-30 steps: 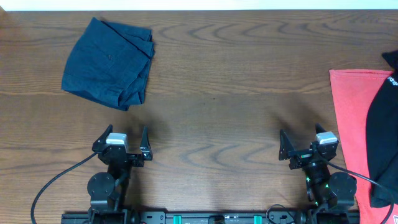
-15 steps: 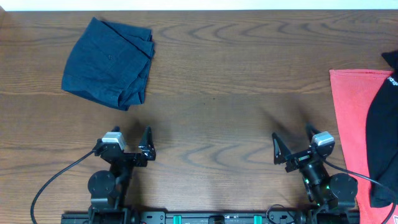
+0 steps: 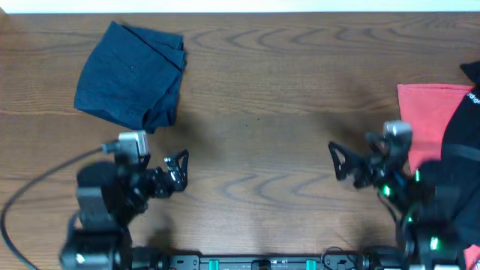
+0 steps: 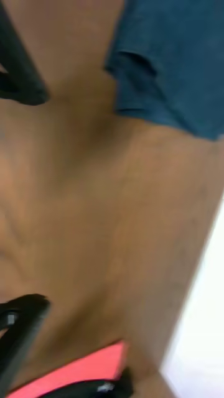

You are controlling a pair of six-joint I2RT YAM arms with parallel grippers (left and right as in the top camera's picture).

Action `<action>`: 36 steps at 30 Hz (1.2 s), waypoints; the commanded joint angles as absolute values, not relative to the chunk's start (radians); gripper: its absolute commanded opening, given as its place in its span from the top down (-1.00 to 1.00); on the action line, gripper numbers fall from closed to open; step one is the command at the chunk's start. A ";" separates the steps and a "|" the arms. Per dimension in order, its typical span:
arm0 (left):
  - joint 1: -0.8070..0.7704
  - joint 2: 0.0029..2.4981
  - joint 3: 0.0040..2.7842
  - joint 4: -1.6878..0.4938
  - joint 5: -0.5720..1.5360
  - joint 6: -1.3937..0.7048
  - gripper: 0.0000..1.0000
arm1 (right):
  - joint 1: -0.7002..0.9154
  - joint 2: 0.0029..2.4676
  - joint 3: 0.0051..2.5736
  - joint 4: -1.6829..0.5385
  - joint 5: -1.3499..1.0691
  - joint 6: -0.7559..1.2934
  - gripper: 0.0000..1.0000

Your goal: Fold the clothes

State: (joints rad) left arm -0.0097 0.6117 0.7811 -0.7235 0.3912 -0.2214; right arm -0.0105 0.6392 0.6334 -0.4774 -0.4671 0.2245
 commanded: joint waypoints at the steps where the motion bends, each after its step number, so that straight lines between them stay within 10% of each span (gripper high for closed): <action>1: -0.011 0.802 0.978 -0.875 0.408 -0.139 -0.96 | -0.026 0.857 0.789 -0.571 -0.476 0.207 -0.98; 17: -0.011 1.165 1.184 -1.115 0.464 -0.090 -0.96 | -0.130 1.406 1.253 -0.782 -0.119 0.274 -0.98; 36: -0.011 1.168 1.184 -1.110 0.463 -0.090 -0.96 | -0.640 1.813 1.596 -0.755 0.133 0.411 -0.89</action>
State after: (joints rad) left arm -0.0097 1.1671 1.1637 -1.1095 0.4469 -0.1032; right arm -0.5686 1.7718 1.5887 -0.7540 0.0952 0.3744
